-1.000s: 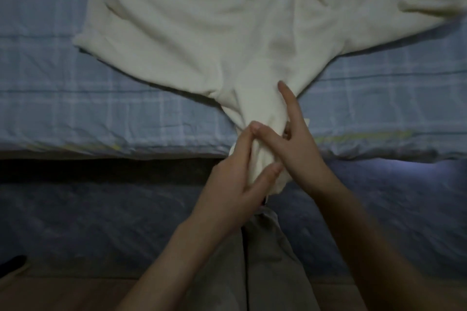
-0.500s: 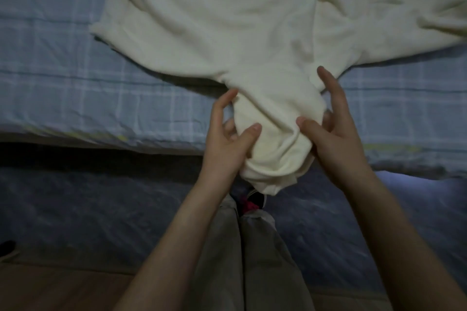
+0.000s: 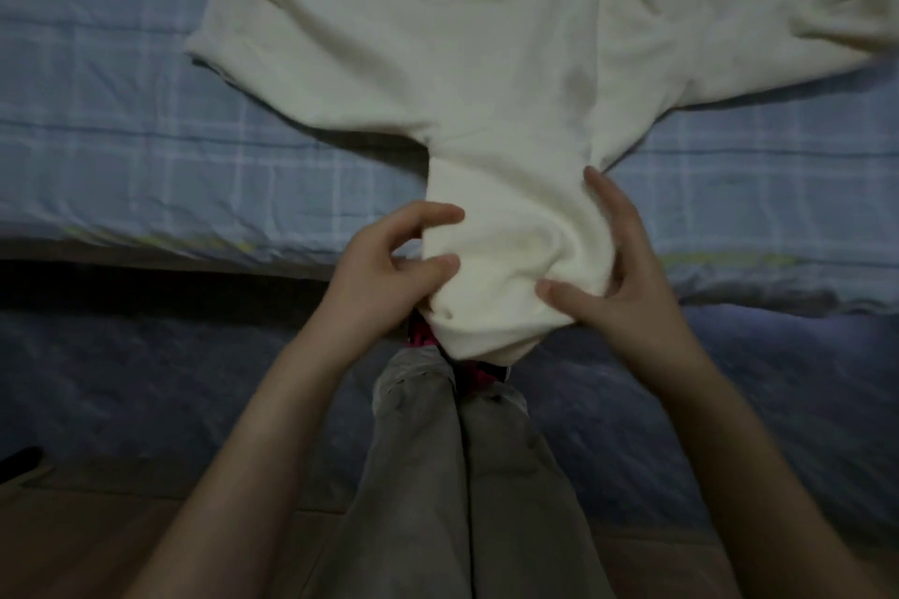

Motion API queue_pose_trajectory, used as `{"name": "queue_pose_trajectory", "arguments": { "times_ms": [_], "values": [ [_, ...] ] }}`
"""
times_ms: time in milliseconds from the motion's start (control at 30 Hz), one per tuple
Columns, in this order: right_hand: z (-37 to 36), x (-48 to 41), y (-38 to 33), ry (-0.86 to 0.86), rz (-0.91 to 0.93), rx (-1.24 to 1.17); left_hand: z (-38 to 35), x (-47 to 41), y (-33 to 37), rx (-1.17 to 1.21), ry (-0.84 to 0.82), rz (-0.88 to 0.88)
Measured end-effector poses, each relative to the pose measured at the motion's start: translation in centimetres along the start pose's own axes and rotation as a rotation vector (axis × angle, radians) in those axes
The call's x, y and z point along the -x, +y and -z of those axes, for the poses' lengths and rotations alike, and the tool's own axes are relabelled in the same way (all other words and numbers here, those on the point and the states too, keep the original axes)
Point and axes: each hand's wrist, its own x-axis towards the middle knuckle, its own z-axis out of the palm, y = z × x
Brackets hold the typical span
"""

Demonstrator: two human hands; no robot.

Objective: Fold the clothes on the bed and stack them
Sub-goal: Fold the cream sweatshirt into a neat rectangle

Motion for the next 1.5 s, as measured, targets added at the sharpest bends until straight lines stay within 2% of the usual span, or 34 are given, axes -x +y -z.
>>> {"name": "queue_pose_trajectory", "arguments": {
  "times_ms": [67, 133, 233, 300, 400, 467, 533, 567, 633, 667, 733, 767, 833, 900, 1033, 1100, 1200, 1300, 1400, 1500],
  "values": [
    [2.0, -0.4, -0.4, -0.009, -0.008, -0.036, 0.8, 0.1, 0.2, 0.09, 0.068, -0.009],
    [2.7, -1.1, -0.5, 0.014, 0.02, 0.02, 0.5, -0.2, 0.2, 0.129, 0.067, -0.042],
    [1.3, -1.5, 0.4, 0.02, 0.066, 0.14, -1.4, -0.6, -1.2, 0.038, -0.104, -0.035],
    [1.4, -1.3, 1.5, -0.025, 0.108, 0.23, -1.8, -0.3, -2.4, 0.021, -0.143, 0.029],
    [3.8, -1.0, 2.8, -0.095, 0.16, 0.369, -0.6, 0.1, -3.1, -0.031, 0.016, -0.007],
    [4.6, -0.7, 3.3, -0.022, 0.198, 0.402, -0.2, 0.3, -2.9, -0.003, 0.1, -0.074],
    [3.6, -0.4, 3.3, 0.114, 0.188, 0.267, -0.7, 0.5, -2.5, 0.057, 0.119, -0.116],
    [2.5, -0.3, 3.2, 0.163, 0.147, 0.107, -1.2, 0.4, -2.4, 0.097, 0.106, -0.114],
    [0.3, 0.1, 3.3, 0.221, 0.038, -0.184, -2.0, 0.4, -2.6, 0.184, 0.021, -0.063],
    [-0.5, 0.4, 3.5, 0.216, 0.007, -0.211, -2.2, 0.5, -2.9, 0.21, -0.055, -0.007],
    [-1.0, 1.3, 4.4, 0.135, -0.016, -0.091, -2.1, 1.1, -4.1, 0.172, -0.205, 0.096],
    [-1.1, 1.8, 4.8, 0.077, -0.015, -0.009, -2.0, 1.6, -4.8, 0.118, -0.227, 0.115],
    [-0.6, 2.3, 5.6, 0.036, -0.014, 0.091, -1.7, 2.5, -5.7, 0.051, -0.178, 0.1],
    [0.1, 2.7, 5.8, 0.085, 0.024, 0.128, -1.0, 2.9, -5.5, 0.074, -0.107, 0.063],
    [1.8, 3.3, 5.1, 0.204, 0.096, 0.075, 0.6, 3.2, -4.4, 0.075, -0.061, -0.007],
    [2.0, 3.9, 4.7, 0.256, 0.078, -0.043, 0.7, 3.6, -4.1, 0.042, -0.029, -0.022],
    [0.4, 5.7, 5.5, 0.161, -0.029, -0.208, 0.7, 4.2, -4.7, 0.006, 0.014, 0.029],
    [-2.2, 7.2, 6.7, -0.011, -0.104, -0.164, 1.3, 4.7, -5.5, 0.031, 0.027, 0.121],
    [-2.9, 6.3, 6.5, 0.007, -0.112, -0.163, 2.0, 4.5, -5.3, 0.058, 0.021, 0.134],
    [-2.8, 4.8, 4.5, 0.027, -0.072, -0.041, 2.0, 4.1, -4.2, 0.059, -0.006, 0.106]
  ]
}}
